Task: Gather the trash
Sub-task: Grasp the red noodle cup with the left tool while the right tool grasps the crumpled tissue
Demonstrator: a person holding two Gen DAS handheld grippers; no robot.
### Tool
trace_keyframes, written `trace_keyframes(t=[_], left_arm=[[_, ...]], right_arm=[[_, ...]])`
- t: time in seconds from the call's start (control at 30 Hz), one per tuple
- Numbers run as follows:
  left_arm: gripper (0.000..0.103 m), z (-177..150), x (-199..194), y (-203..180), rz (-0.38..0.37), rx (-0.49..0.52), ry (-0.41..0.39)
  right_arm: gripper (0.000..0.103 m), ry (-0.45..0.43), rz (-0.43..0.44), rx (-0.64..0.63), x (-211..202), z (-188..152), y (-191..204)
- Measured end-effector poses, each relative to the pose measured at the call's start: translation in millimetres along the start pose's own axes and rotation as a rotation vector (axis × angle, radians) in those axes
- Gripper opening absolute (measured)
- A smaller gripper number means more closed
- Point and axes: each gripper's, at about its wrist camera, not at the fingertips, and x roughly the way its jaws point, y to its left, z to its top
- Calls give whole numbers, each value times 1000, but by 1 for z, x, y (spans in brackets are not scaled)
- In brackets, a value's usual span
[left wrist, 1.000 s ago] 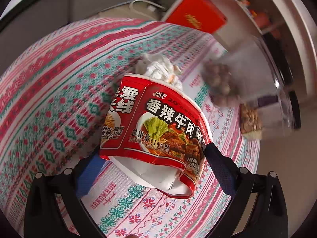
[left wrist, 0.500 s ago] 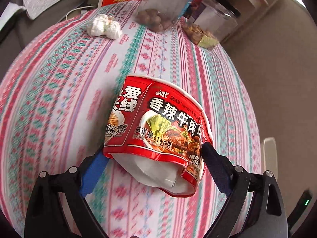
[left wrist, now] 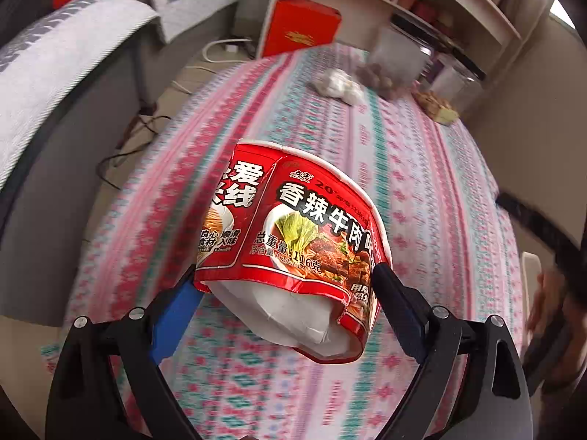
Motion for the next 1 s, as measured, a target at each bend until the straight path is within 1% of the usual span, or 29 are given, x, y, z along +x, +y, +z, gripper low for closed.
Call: trace_keyframes(t=[0.07, 0.13, 0.27, 0.37, 0.47, 0.6, 0.67, 0.77, 0.87, 0.9, 1.0], left_arm=[[89, 0, -2, 15, 15, -14, -14], [89, 1, -2, 26, 8, -30, -13], [89, 3, -2, 46, -4, -78, -17], [89, 2, -2, 52, -14, -100, -18], [89, 0, -2, 53, -17, -87, -24], [89, 1, 0, 55, -31, -95, -28], [89, 1, 2, 59, -45, -115, -22], [89, 1, 4, 64, -62, -129, -17], [89, 3, 6, 66, -70, -139, -16], [89, 4, 6, 66, -72, -141, -16], [89, 5, 7, 67, -76, -151, -16]], right_arm=[[96, -27, 39, -64, 22, 28, 32], [96, -34, 76, -113, 42, 46, 56], [96, -21, 116, -175, 79, 68, 90], [96, -15, 115, -233, 104, 78, 109], [96, 16, 119, -266, 128, 85, 123], [92, 45, 125, -295, 151, 89, 138], [88, 62, 126, -302, 162, 91, 144], [79, 95, 116, -319, 175, 94, 151], [57, 123, 151, -313, 180, 97, 153], [46, 133, 157, -311, 179, 97, 155], [44, 134, 137, -354, 170, 88, 162]])
